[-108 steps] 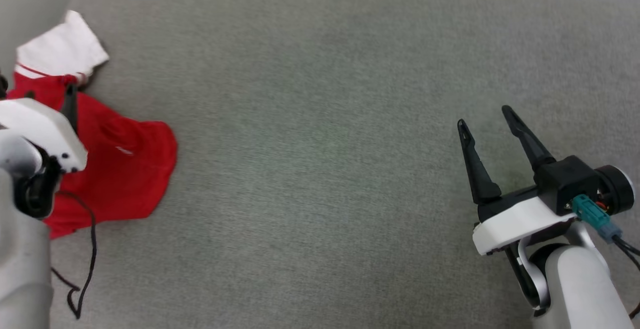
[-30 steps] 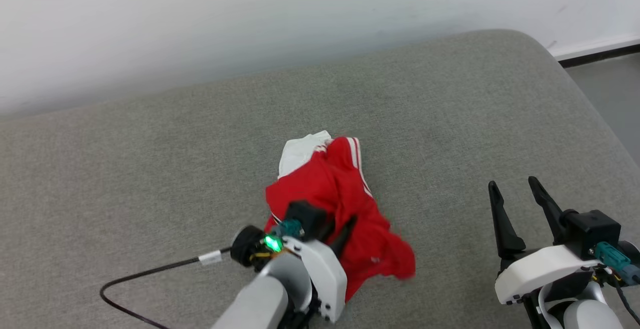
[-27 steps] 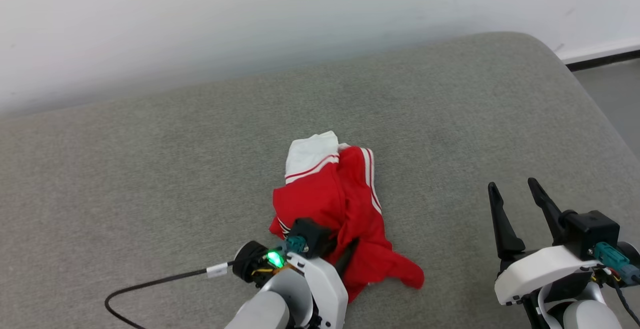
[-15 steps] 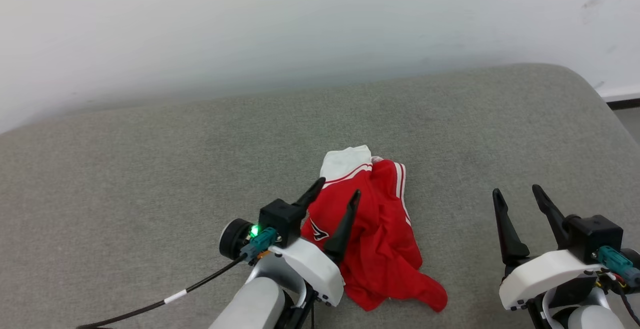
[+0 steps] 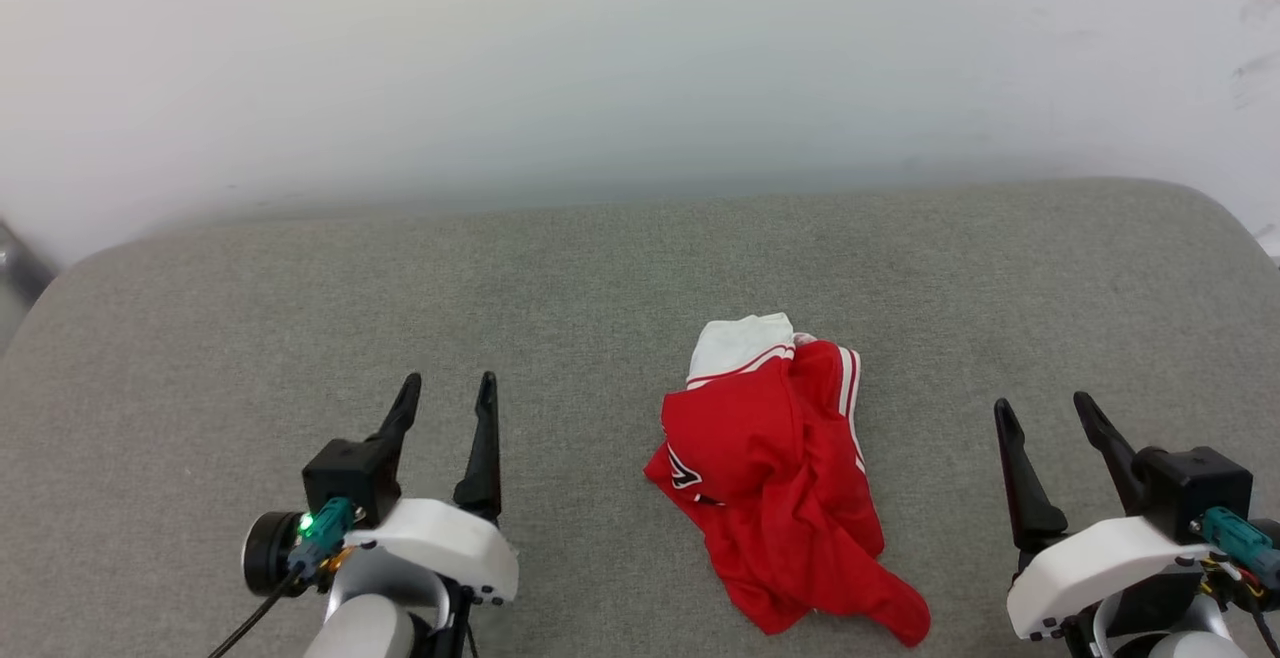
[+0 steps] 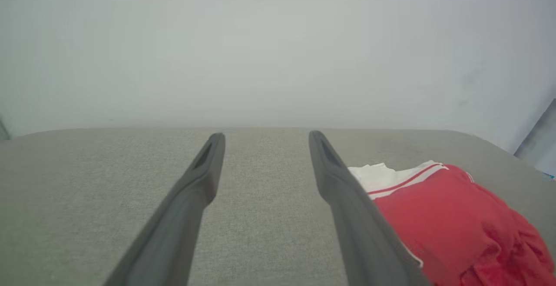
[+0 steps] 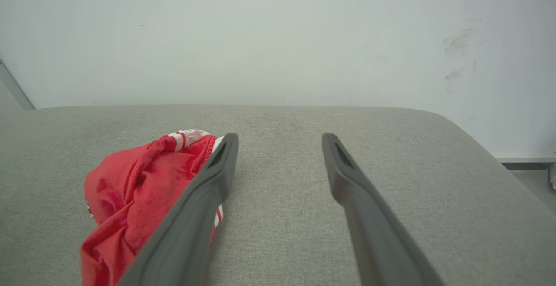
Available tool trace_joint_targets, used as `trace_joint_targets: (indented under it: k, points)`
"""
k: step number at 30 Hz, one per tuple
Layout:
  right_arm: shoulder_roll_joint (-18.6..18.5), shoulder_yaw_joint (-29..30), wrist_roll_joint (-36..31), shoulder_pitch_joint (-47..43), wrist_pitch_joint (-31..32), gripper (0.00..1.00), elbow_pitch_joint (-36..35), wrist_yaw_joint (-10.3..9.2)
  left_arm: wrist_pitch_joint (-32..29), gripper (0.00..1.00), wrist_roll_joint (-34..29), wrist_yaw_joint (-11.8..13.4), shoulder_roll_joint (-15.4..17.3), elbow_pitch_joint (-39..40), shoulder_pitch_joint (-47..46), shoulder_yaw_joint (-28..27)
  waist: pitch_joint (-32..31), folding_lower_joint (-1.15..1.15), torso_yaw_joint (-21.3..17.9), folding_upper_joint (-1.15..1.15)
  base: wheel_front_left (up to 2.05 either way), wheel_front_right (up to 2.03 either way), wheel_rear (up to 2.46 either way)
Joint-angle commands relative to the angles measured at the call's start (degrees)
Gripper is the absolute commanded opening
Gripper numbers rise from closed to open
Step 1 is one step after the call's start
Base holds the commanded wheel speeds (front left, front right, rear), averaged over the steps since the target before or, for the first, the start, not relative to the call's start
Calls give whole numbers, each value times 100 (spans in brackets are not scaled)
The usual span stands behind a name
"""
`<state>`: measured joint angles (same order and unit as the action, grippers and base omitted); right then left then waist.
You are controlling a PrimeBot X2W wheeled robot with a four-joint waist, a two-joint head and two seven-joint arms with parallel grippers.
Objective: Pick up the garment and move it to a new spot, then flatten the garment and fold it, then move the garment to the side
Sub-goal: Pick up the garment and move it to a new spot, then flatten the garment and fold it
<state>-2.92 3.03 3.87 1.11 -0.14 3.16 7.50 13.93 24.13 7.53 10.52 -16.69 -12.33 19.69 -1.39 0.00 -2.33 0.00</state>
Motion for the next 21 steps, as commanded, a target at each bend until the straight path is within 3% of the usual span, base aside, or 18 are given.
trace_joint_targets:
  k: [1,15,21]
  points:
    - [6,-9,-46,-56,3,100,-46,-2,35,100,18,53,48,56,131,-49,-6,0,9,0,0,0,0]
    - [6,-42,13,-84,93,100,-175,-2,11,100,-50,367,261,496,575,-138,10,0,71,0,0,0,0]
    - [6,322,412,-42,398,100,42,-2,-18,100,-88,399,256,600,487,-85,42,0,165,0,0,0,0]
